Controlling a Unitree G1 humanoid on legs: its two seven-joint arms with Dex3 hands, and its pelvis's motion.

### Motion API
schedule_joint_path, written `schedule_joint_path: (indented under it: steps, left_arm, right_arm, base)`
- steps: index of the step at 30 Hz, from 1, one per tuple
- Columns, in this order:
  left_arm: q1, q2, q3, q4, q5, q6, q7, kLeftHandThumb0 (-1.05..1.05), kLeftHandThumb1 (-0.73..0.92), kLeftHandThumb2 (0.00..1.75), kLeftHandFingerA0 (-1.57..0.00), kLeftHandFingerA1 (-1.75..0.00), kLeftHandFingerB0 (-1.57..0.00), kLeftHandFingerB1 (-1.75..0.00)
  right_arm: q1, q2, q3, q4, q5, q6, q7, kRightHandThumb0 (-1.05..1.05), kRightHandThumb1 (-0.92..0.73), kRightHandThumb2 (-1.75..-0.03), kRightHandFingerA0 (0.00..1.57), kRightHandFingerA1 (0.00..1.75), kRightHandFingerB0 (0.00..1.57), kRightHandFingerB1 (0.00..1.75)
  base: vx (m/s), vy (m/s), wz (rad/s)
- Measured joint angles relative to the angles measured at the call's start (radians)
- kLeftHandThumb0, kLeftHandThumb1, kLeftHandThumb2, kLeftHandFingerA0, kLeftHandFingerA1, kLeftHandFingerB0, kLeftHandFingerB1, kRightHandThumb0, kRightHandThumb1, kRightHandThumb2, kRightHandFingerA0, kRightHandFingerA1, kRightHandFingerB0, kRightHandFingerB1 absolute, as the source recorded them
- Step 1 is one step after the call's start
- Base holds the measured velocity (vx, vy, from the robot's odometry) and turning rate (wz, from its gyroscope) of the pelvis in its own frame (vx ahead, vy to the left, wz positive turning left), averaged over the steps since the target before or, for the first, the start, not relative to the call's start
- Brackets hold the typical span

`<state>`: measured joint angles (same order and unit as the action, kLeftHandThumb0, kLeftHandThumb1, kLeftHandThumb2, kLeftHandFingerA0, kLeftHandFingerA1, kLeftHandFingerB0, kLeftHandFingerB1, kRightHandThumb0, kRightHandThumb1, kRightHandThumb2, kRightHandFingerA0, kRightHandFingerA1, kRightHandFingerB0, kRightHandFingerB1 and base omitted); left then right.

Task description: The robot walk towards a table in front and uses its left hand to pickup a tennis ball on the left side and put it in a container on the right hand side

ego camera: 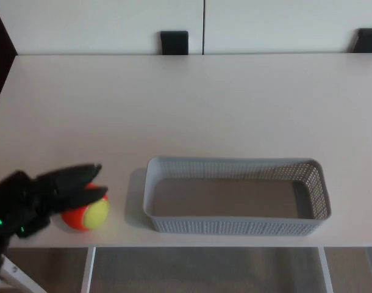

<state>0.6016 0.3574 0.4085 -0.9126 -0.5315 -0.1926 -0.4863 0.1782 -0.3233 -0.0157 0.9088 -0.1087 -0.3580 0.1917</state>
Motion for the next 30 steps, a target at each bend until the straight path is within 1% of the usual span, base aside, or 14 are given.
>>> schedule_joint_path:
  steps: [1, 5, 6, 7, 17, 18, 19, 20, 22, 23, 24, 25, 27, 30]
  left_arm:
    - [-0.039, 0.001, 0.018, -0.018, -0.007, -0.003, 0.014, -0.23, 0.57, 0.62, -0.29, -0.36, -0.26, -0.33]
    - [-0.19, 0.0, 0.064, -0.039, -0.02, -0.007, 0.065, -0.17, 0.61, 0.59, -0.27, -0.34, -0.21, -0.28]
    - [-0.2, 0.0, 0.066, -0.037, -0.019, -0.007, 0.068, -0.17, 0.61, 0.59, -0.27, -0.34, -0.21, -0.28]
    - [-0.222, -0.001, 0.068, -0.027, -0.009, -0.007, 0.075, -0.2, 0.61, 0.6, -0.22, -0.34, -0.19, -0.28]
    - [-0.281, -0.007, -0.012, 0.171, 0.157, -0.017, 0.087, -0.23, 0.52, 0.56, -0.16, -0.3, -0.17, -0.27]
    - [-0.285, -0.007, -0.02, 0.194, 0.171, -0.021, 0.088, -0.23, 0.5, 0.96, -0.01, -0.5, 0.0, -0.48]
    - [-0.29, -0.007, -0.028, 0.216, 0.184, -0.026, 0.088, -0.23, 0.5, 0.96, -0.01, -0.5, 0.0, -0.48]
    - [-0.3, -0.006, -0.041, 0.254, 0.206, -0.034, 0.09, -0.35, 0.51, 0.55, -0.08, -0.27, -0.1, -0.26]
    - [-0.313, -0.004, -0.058, 0.304, 0.235, -0.04, 0.095, -0.38, 0.48, 0.58, -0.07, -0.23, -0.09, -0.25]
    - [-0.32, -0.002, -0.07, 0.333, 0.253, -0.044, 0.098, -0.37, 0.31, 0.75, 0.0, -0.39, -0.01, -0.37]
    - [-0.326, 0.0, -0.081, 0.356, 0.266, -0.045, 0.101, -0.37, 0.31, 0.75, 0.0, -0.39, -0.01, -0.37]
    - [-0.329, 0.001, -0.088, 0.371, 0.277, -0.045, 0.103, -0.4, 0.47, 0.54, -0.08, -0.3, -0.1, -0.26]
    - [-0.34, 0.003, -0.118, 0.43, 0.316, -0.05, 0.111, -0.44, 0.45, 0.57, -0.07, -0.27, -0.1, -0.24]
    - [-0.353, 0.004, -0.146, 0.495, 0.357, -0.053, 0.124, -0.52, 0.31, 0.7, 0.0, -0.23, -0.02, -0.29]
  right_arm:
    - [-0.004, -0.001, -0.002, 0.0, 0.001, 0.001, 0.002, -0.36, -0.61, -0.59, 0.77, 0.48, 0.55, 0.41]
    - [-0.019, -0.012, -0.009, 0.001, 0.001, 0.014, 0.013, -0.37, -0.61, -0.59, 0.79, 0.49, 0.55, 0.41]
    - [-0.021, -0.012, -0.009, 0.002, 0.001, 0.016, 0.013, -0.37, -0.61, -0.59, 0.79, 0.49, 0.55, 0.41]
    - [-0.026, -0.013, -0.009, 0.004, 0.0, 0.018, 0.014, -0.45, -0.53, -0.79, 0.7, 0.58, 0.5, 0.52]
    - [-0.044, -0.015, 0.01, 0.011, -0.007, 0.022, 0.015, -0.43, -0.52, -0.78, 0.67, 0.57, 0.51, 0.52]
    - [-0.044, -0.015, 0.011, 0.011, -0.007, 0.022, 0.015, -0.44, -0.52, -0.79, 0.68, 0.58, 0.51, 0.52]
    - [-0.044, -0.015, 0.011, 0.011, -0.007, 0.022, 0.015, -0.44, -0.52, -0.79, 0.68, 0.58, 0.51, 0.52]
    - [-0.044, -0.015, 0.011, 0.011, -0.007, 0.023, 0.015, -0.44, -0.52, -0.8, 0.68, 0.59, 0.51, 0.53]
    - [-0.045, -0.015, 0.012, 0.011, -0.007, 0.023, 0.015, -0.44, -0.52, -0.79, 0.68, 0.58, 0.52, 0.53]
    - [-0.046, -0.015, 0.012, 0.011, -0.007, 0.023, 0.015, -0.44, -0.52, -0.79, 0.68, 0.58, 0.52, 0.52]
    - [-0.047, -0.015, 0.012, 0.011, -0.007, 0.023, 0.015, -0.44, -0.52, -0.79, 0.68, 0.58, 0.52, 0.52]
    - [-0.048, -0.015, 0.012, 0.011, -0.007, 0.023, 0.015, -0.44, -0.52, -0.79, 0.68, 0.58, 0.52, 0.52]
    - [-0.05, -0.015, 0.013, 0.011, -0.007, 0.023, 0.015, -0.45, -0.53, -0.79, 0.66, 0.57, 0.5, 0.52]
    - [-0.051, -0.015, 0.014, 0.011, -0.008, 0.023, 0.016, -0.45, -0.52, -0.79, 0.68, 0.58, 0.5, 0.52]
  base:
    - [0.0, 0.0, 0.0]
    - [0.0, 0.0, 0.0]
    - [0.0, 0.0, 0.0]
    - [0.0, 0.0, 0.0]
    - [0.0, 0.0, 0.0]
    - [0.0, 0.0, 0.0]
    - [0.0, 0.0, 0.0]
    - [0.0, 0.0, 0.0]
    - [0.0, 0.0, 0.0]
    - [0.0, 0.0, 0.0]
    - [0.0, 0.0, 0.0]
    - [0.0, 0.0, 0.0]
    - [0.0, 0.0, 0.0]
    - [0.0, 0.0, 0.0]
